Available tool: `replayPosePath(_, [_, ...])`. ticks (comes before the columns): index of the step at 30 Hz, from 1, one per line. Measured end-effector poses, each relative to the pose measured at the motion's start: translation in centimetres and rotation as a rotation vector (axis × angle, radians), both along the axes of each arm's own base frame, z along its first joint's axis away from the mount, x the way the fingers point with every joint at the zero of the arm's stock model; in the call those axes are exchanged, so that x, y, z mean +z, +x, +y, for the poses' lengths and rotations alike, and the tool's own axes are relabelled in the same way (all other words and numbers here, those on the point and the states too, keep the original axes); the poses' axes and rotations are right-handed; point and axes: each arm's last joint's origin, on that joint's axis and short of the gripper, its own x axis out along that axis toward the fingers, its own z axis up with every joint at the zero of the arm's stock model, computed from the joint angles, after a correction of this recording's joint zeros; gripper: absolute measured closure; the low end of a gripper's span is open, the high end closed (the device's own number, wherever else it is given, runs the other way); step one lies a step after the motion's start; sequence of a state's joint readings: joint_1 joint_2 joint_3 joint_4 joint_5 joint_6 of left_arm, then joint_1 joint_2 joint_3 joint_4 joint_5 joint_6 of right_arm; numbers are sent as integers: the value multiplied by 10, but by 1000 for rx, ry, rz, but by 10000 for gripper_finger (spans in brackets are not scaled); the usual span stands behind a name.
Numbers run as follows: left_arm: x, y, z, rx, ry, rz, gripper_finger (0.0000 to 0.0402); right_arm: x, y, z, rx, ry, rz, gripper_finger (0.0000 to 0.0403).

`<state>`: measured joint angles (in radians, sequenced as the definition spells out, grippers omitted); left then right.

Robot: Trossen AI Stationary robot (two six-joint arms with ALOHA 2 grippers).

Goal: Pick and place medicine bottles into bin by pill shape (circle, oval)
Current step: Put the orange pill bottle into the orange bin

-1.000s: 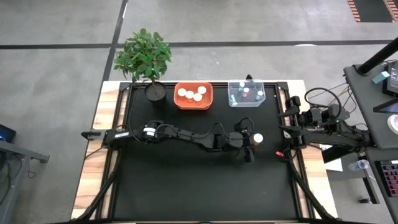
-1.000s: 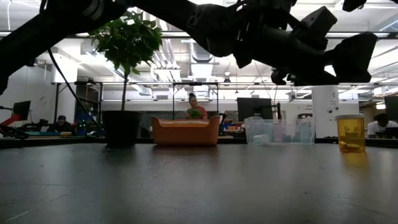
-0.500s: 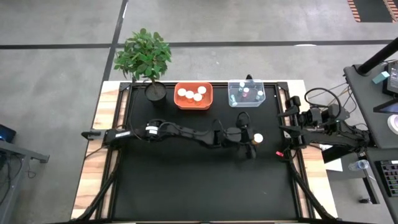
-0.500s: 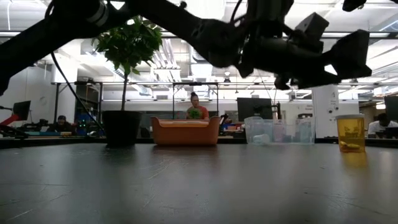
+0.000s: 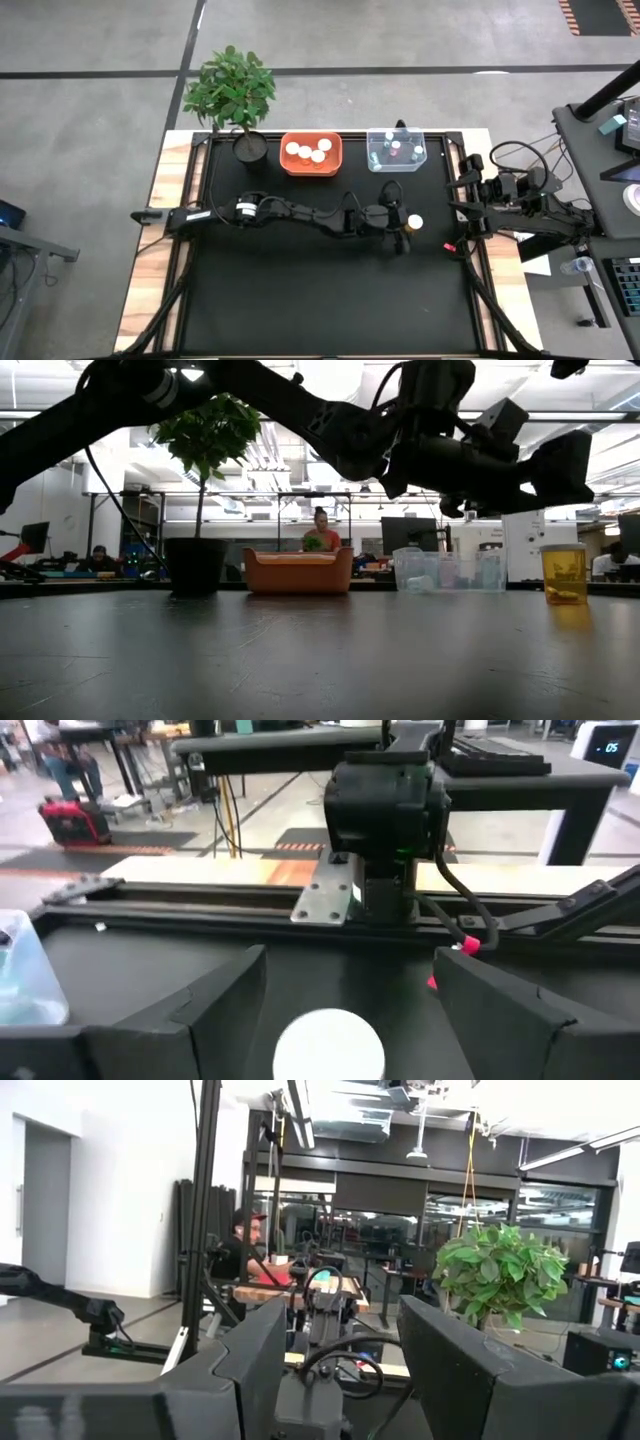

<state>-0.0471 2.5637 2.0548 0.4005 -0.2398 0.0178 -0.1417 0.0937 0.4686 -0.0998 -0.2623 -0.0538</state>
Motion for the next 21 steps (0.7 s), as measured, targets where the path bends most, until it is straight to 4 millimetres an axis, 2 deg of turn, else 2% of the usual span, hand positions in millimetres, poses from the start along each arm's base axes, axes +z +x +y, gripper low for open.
replayPosePath(6, [-5, -1, 4, 10, -28, 45, 129, 0, 0, 0, -1, -2, 0, 218])
replayPosePath(15, [-5, -1, 4, 10, -27, 48, 63, -1, 0, 0, 0, -1, 7, 218])
replayPosePath(21, [-6, -1, 4, -3, -29, 56, 52, -1, 0, 0, -2, -7, 8, 218])
